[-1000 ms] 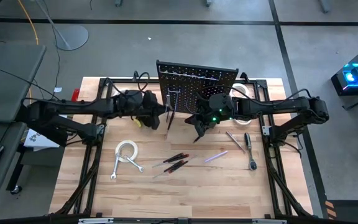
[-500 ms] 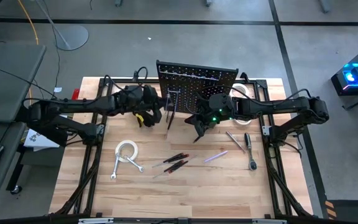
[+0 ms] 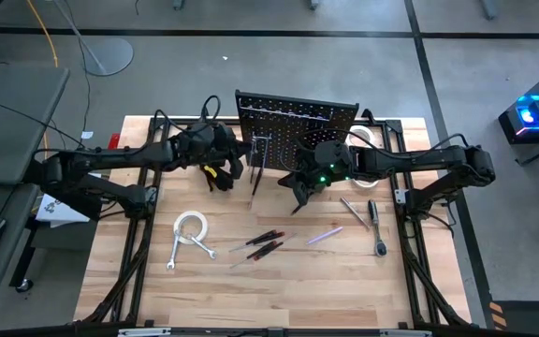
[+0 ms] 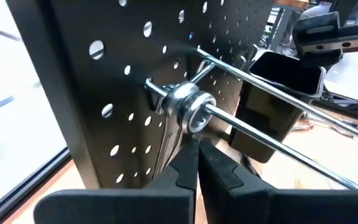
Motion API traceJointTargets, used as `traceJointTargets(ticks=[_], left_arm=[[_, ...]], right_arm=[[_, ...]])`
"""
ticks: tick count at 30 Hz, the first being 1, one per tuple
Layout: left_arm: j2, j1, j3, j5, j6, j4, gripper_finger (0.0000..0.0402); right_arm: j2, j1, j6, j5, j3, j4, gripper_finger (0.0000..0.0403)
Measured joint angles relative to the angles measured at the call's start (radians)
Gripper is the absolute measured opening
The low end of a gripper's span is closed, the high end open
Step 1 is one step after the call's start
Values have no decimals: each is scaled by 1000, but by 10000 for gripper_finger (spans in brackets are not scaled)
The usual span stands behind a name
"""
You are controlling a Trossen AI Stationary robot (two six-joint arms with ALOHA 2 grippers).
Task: Hang tools onto peg board
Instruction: Hang the silver wrench on the peg board
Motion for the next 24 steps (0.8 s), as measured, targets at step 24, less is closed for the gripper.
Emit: traceJointTargets(ticks=[24], left_arm=[[-221, -294, 0, 196, -183, -776, 0]], right_arm=[[0, 0, -16, 1, 0, 0, 0]])
